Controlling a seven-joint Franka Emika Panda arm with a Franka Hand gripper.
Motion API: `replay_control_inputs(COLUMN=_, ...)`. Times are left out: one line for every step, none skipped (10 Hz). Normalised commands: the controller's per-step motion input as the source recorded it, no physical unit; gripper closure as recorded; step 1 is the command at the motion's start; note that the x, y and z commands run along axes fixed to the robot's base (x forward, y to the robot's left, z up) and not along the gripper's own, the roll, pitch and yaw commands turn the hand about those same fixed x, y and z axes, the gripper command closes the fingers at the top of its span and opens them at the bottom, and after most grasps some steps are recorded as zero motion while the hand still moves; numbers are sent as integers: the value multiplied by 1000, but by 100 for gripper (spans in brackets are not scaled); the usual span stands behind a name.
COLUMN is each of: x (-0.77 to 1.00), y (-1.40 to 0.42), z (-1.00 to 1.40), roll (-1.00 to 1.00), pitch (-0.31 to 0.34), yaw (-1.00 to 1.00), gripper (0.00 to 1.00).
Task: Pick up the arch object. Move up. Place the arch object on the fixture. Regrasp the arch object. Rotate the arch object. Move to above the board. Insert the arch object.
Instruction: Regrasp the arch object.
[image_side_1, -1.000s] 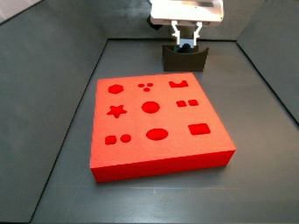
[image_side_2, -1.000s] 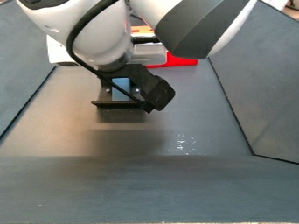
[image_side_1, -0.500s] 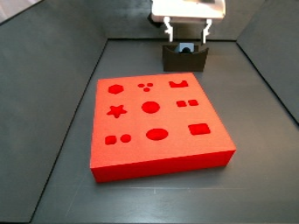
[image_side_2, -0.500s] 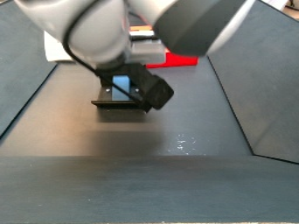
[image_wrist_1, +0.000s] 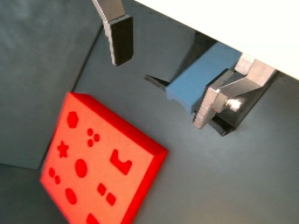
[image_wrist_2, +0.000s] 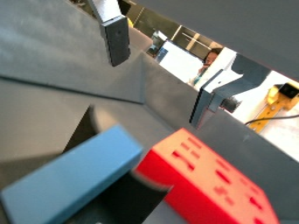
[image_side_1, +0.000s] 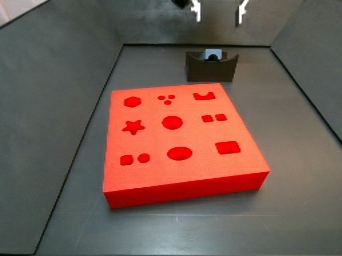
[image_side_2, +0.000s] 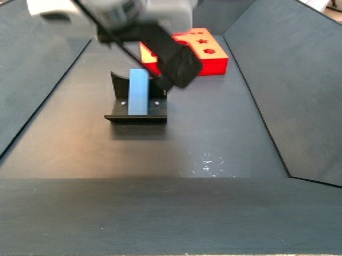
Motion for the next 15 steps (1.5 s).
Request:
replay_control_inputs(x=-32, y=13, z=513, roll=39, pitch=45, yaw=-25, gripper=0)
replay_control_inputs(x=-28, y=13, z=191, roll=39, pitch=43, yaw=-26, gripper=0)
replay_control_inputs(x=-89, y=-760, z=590, roll=1000, pitch=56, yaw=20, gripper=0)
replay_control_inputs(x=-69, y=-720, z=502, roll=1000, pitch=53, yaw=20, gripper=0)
replay_control_inputs(x=-78, y=-636, z=430, roll=1000, pitch=47, yaw=20, gripper=0)
replay_control_inputs(x=-91, y=-420, z=186, roll=1000, pitch=36, yaw=19, gripper=0)
replay_control_inputs(x=-51, y=-192, z=67, roll=1000, pitch=33, yaw=18, gripper=0)
replay_control_inputs(x=-24, y=-73, z=56, roll=1000, pitch=36, yaw=18, gripper=0)
replay_control_inputs(x=-7, y=-50, z=30, roll=1000, pitch=38, yaw=18, gripper=0)
replay_control_inputs(x=-4, y=-50, z=7, roll=1000, pitch=35, yaw=18, gripper=0)
replay_control_inputs(x=-20, y=-33, z=13, roll=1000, pitch=30, yaw=19, gripper=0)
replay_control_inputs(x=-23, y=-28, z=12, roll=1000, pitch=25, yaw=20, gripper=0)
replay_control_inputs(x=-17, y=-26, z=-1, roll=1000, pitch=20, yaw=20, gripper=0)
replay_control_inputs(x=-14, y=-26, z=-6, roll=1000, pitch=16, yaw=21, gripper=0)
replay_control_inputs(x=-11, y=-21, z=0, roll=1000, pitch=12, yaw=22, gripper=0)
